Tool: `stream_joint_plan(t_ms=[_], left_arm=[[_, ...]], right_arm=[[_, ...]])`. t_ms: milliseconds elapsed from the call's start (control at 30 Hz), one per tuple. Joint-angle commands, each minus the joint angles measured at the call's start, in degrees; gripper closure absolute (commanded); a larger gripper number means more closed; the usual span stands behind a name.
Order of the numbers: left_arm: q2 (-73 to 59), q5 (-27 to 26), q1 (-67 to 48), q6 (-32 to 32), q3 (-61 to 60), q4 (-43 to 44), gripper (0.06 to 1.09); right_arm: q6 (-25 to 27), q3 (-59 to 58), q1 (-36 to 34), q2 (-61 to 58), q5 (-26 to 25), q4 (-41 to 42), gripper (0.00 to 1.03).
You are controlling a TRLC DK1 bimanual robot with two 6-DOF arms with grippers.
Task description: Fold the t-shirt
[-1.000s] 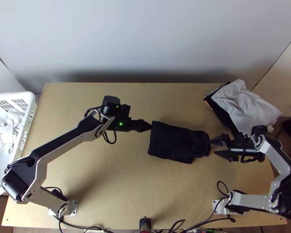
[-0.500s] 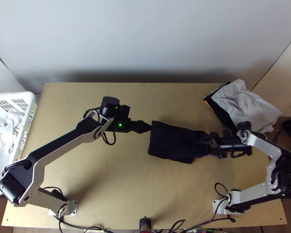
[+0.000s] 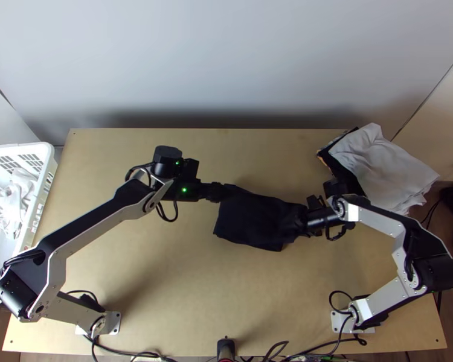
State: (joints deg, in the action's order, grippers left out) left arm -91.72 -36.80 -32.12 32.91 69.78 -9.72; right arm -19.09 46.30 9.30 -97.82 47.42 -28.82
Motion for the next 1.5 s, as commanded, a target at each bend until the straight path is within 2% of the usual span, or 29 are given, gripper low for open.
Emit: stream_joint_plan(t_ms=[0, 67, 200, 300, 400, 567, 833, 1067, 1467], left_arm=[[-0.3, 0.1, 1.2, 0.0, 0.7, 0.1, 0.11], [-0.5, 0.1, 1.2, 0.0, 0.7, 0.0, 0.11], [-0.9, 0.1, 1.1, 0.1, 0.6, 0.3, 0.11], [-1.4, 0.2, 0.7, 0.2, 1.4, 0.6, 0.11], [-1.8, 0.6, 0.0, 0.5, 2.5, 0.6, 0.11], [-1.7, 0.9, -0.1, 0.8, 3.0, 0.1, 0.11], [-0.5, 1.6, -0.7, 0.8, 2.6, -1.7, 0.11], [0.4, 2.2, -2.4, 0.8, 1.1, -2.3, 0.11], [1.6, 3.0, -3.8, 0.3, 0.9, -2.9, 0.11]], right_arm=[[0.3, 2.1, 2.3, 7.1, -8.0, -0.8, 1.00], [1.5, 2.9, 4.2, 14.0, -16.8, -0.8, 1.00], [7.9, 6.3, 12.8, 24.7, -33.8, -0.8, 1.00], [12.2, 8.8, 19.4, 29.6, -43.2, -0.4, 1.00], [14.6, 9.4, 23.7, 32.3, -48.9, 0.9, 1.00], [14.6, 10.3, 22.3, 34.0, -51.5, 2.8, 1.00], [11.2, 15.7, 15.9, 35.6, -51.5, 6.5, 1.00], [4.2, 21.5, 7.0, 30.8, -51.5, 8.2, 1.00], [-10.8, 37.5, -8.7, 16.5, -48.8, 0.8, 1.00]])
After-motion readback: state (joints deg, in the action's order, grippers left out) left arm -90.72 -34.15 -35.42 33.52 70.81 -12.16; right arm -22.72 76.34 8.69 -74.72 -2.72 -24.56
